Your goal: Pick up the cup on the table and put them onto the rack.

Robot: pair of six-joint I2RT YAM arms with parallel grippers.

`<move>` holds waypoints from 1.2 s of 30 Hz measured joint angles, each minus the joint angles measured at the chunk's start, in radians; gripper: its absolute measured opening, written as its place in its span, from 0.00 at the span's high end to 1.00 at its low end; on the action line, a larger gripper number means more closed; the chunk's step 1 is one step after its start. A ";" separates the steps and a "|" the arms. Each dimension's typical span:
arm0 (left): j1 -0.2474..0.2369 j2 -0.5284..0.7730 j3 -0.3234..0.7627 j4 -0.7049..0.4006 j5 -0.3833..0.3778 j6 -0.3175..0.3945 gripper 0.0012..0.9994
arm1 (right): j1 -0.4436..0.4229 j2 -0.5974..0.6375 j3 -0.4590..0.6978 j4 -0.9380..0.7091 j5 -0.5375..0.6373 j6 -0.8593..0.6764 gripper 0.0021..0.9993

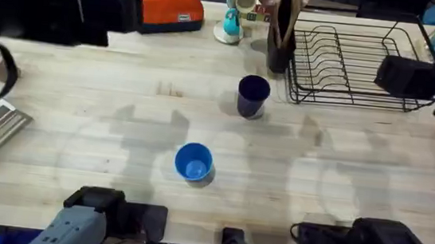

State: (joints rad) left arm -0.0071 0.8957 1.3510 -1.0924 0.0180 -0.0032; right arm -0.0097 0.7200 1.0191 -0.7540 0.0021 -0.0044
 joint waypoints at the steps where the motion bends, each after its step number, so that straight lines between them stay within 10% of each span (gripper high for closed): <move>1: 0.000 0.023 0.017 -0.014 0.007 0.000 0.01 | 0.000 0.000 0.000 0.000 0.000 0.000 0.01; 25: 0.000 0.097 0.047 -0.056 0.050 0.000 0.01 | 0.010 0.032 0.001 -0.024 -0.248 0.000 0.01; 36: 0.000 0.097 0.047 -0.054 0.050 0.000 0.01 | 0.235 0.171 0.001 -0.030 -0.235 0.000 0.01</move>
State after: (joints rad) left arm -0.0071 0.9928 1.3979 -1.1465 0.0681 -0.0032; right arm 0.2253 0.8906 1.0203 -0.7837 -0.2333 -0.0039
